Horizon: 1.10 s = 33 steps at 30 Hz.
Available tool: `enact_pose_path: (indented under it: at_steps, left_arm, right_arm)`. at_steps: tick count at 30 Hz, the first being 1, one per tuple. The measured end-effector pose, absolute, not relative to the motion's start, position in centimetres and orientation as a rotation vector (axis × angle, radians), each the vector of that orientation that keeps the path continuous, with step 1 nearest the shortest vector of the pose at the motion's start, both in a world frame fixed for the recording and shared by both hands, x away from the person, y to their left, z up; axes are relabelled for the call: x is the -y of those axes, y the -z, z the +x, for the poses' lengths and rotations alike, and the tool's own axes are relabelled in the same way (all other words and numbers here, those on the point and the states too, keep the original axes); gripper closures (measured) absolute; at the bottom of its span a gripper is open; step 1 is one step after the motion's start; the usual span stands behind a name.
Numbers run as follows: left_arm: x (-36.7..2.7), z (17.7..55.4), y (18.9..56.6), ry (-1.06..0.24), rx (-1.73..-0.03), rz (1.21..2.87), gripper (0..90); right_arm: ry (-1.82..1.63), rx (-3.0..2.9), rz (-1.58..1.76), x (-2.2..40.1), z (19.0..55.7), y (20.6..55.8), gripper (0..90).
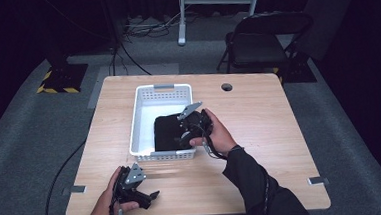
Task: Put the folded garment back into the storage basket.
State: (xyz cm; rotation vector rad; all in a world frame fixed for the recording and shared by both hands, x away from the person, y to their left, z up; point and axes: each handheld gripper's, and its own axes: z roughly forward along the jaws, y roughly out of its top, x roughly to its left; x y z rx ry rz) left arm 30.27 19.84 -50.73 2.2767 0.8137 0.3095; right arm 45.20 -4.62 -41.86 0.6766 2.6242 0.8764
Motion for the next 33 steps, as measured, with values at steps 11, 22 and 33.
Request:
enact_pose_path:
  at_steps: [11, 22, 33]
  left_arm:
    - [-19.8, 30.3, 50.7, -0.309, -0.815, 2.275, 0.6]
    - [-19.8, 30.3, 50.7, -0.306, -0.812, 2.276, 0.5]
    - [-19.8, 30.3, 50.7, -0.307, -0.813, 2.275, 0.5]
  right_arm:
    - [-0.884, -2.594, 0.634, 6.5, 44.4, 40.2, 5.3]
    - [-0.849, -2.592, 0.589, 7.7, 43.5, 39.9, 5.5]
    - [-0.825, -2.576, 0.597, 9.4, 42.5, 39.6, 5.5]
